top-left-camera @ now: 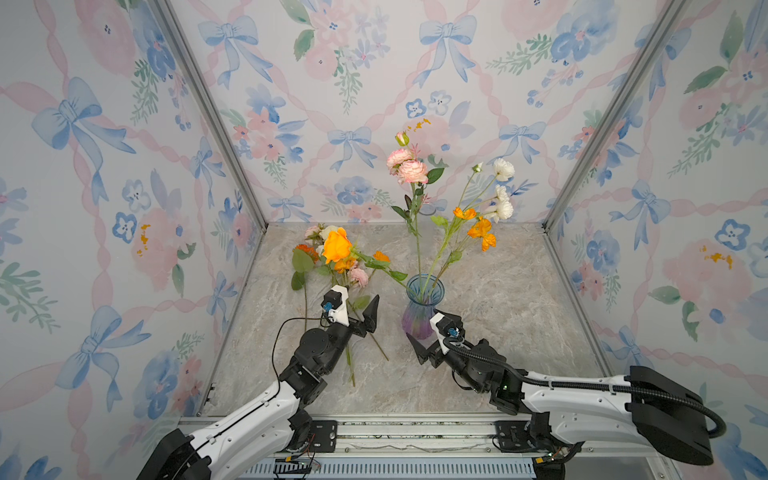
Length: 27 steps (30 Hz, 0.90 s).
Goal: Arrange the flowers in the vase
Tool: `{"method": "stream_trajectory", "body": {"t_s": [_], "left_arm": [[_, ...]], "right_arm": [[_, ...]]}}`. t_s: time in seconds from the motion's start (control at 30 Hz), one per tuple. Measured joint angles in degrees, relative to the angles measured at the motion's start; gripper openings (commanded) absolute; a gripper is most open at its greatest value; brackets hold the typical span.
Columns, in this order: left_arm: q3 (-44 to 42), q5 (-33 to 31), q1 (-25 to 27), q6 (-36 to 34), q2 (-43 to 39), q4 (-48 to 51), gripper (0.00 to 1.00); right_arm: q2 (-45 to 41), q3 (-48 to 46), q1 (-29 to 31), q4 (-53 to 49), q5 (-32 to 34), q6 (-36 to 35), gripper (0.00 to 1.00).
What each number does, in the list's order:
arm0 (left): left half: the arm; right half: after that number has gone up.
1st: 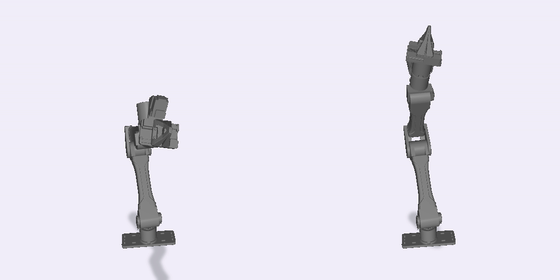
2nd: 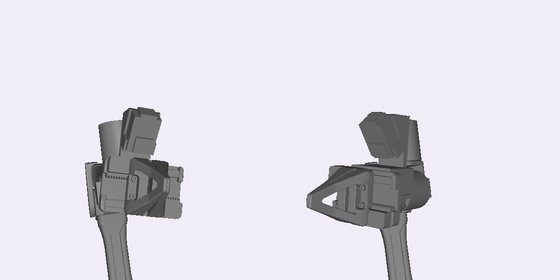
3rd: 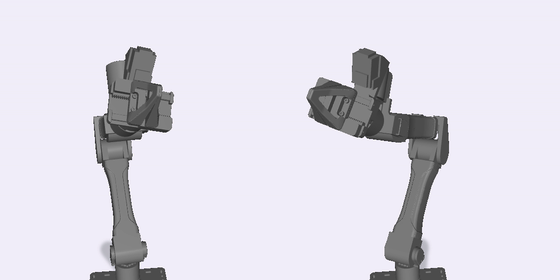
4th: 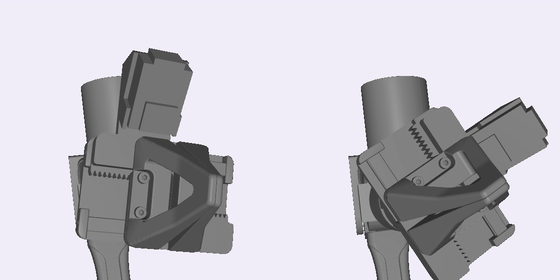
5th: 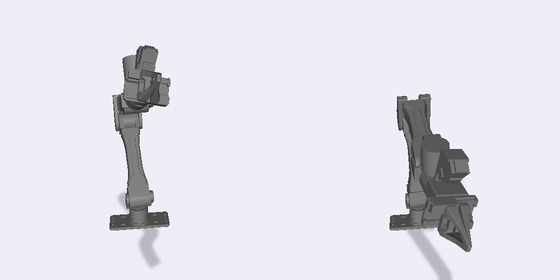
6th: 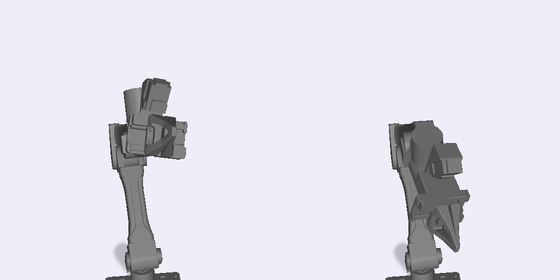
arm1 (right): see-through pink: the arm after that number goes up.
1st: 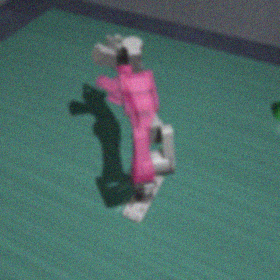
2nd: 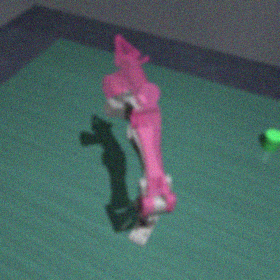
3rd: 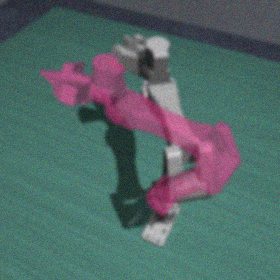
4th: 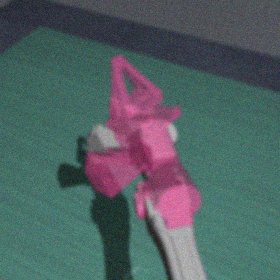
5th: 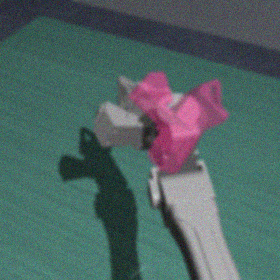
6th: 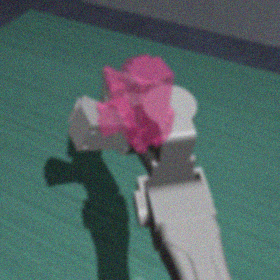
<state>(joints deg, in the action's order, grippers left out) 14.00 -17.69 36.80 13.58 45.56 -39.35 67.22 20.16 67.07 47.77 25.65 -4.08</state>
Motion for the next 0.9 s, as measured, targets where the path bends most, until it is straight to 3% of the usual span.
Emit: {"method": "stream_trajectory", "body": {"t_s": [0.2,0.33,0.5,0.7,0.9], "left_arm": [[8.28,-6.75,-8.83,8.26,6.64,19.78,0.71],[13.88,-2.49,-14.69,11.28,14.29,26.16,0.5],[18.03,5.25,-16.24,12.94,26.53,29.79,0.26],[20.33,7.69,-16.04,14.19,36.06,31.95,0.24],[21.22,7.32,-15.17,15.23,38.18,33.53,0.22]], "right_arm": [[4.09,0.52,4.24,1.51,-1.44,-2.99,0.97],[7.28,1.73,5.01,1.88,-2.23,-3.76,0.97],[9.18,2.49,5.05,2.25,-3.02,-3.93,0.97],[9.4,2.78,5.05,2.27,-3.26,-4.09,0.97],[9.79,3.43,5.03,2.29,-3.41,-4.07,0.97]]}}
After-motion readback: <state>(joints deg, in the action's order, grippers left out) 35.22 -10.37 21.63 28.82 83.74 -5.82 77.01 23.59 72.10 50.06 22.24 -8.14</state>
